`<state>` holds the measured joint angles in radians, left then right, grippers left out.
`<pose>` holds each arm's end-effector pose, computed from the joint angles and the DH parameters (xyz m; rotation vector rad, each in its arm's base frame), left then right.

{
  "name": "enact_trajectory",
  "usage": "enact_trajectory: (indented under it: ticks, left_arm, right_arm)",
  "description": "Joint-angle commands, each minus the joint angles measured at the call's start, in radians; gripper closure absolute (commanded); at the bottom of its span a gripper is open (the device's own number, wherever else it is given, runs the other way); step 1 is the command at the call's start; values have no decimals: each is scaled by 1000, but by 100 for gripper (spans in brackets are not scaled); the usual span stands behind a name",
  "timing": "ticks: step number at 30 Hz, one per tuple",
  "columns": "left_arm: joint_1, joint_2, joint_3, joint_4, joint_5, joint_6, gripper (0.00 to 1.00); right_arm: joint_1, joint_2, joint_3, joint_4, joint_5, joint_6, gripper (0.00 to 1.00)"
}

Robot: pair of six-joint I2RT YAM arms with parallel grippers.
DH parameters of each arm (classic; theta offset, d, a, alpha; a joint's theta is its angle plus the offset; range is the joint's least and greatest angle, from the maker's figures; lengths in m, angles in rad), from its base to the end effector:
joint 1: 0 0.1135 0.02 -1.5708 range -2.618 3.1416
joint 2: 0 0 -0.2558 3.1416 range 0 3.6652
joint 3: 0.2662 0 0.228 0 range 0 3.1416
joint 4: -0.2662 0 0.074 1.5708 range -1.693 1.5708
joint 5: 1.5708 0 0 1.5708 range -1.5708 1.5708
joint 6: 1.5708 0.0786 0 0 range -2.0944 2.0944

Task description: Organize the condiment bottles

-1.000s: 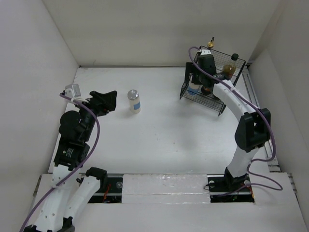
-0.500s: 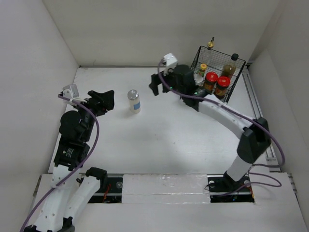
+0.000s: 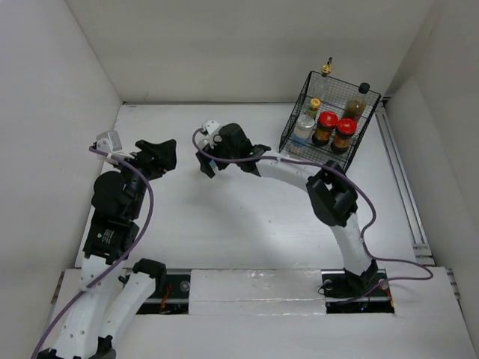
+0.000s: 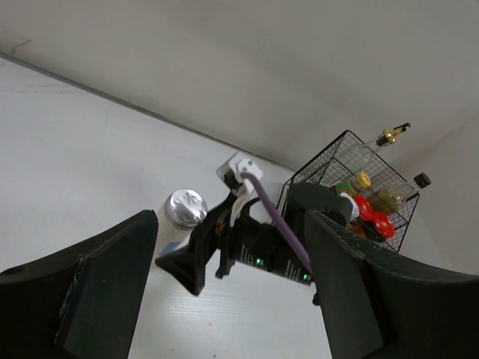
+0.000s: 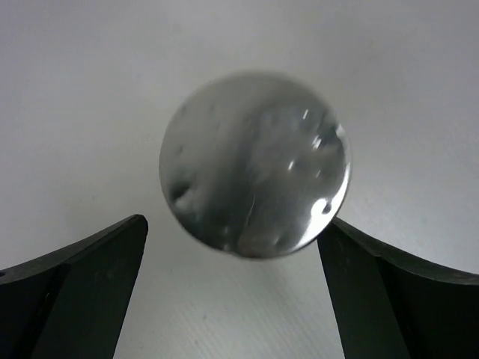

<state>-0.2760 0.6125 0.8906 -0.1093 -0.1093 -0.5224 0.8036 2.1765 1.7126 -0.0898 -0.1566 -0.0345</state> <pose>0.1522 -0.0342 0.4042 -0.2668 1.4032 -0.5846 0.3509 0.3815 0.1993 -0.9733 1.9510 0.6139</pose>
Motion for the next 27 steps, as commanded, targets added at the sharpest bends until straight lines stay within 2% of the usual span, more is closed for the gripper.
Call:
enact_trajectory:
  ticks: [1, 4, 6, 8, 9, 11, 12, 15, 16, 18, 23, 27]
  left_arm:
    - [-5, 13, 11, 36, 19, 13, 25]
    - [-5, 24, 11, 36, 19, 13, 25]
    - [-5, 24, 11, 36, 19, 13, 25]
    - [-5, 33, 11, 36, 19, 13, 25]
    - [-5, 33, 11, 36, 19, 13, 25]
    - [-5, 33, 11, 36, 19, 13, 25]
    - [-5, 33, 11, 36, 19, 13, 25]
    - [-5, 33, 11, 36, 19, 13, 25]
    - [-5, 33, 2, 36, 19, 13, 25]
    - [-5, 42, 2, 36, 28, 13, 25]
    - [-5, 43, 2, 45, 49, 13, 25]
    - [-5, 53, 2, 45, 59, 13, 25]
  right_arm:
    - [-7, 31, 122, 88, 23, -15, 0]
    - [-7, 63, 154, 134, 55, 4, 0]
    - [-7, 72, 165, 171, 55, 22, 6]
    - [-7, 72, 174, 200, 43, 44, 22]
    - [-7, 72, 174, 200, 43, 59, 38]
    - [-7, 18, 139, 214, 31, 80, 45]
    - [-7, 17, 109, 226, 31, 81, 45]
    - [-7, -176, -17, 312, 63, 111, 47]
    - [-21, -307, -130, 344, 75, 111, 47]
    - [-52, -436, -235, 392, 126, 122, 47]
    - [-207, -848, -534, 323, 265, 201, 47]
    - [-366, -1091, -712, 253, 287, 264, 48]
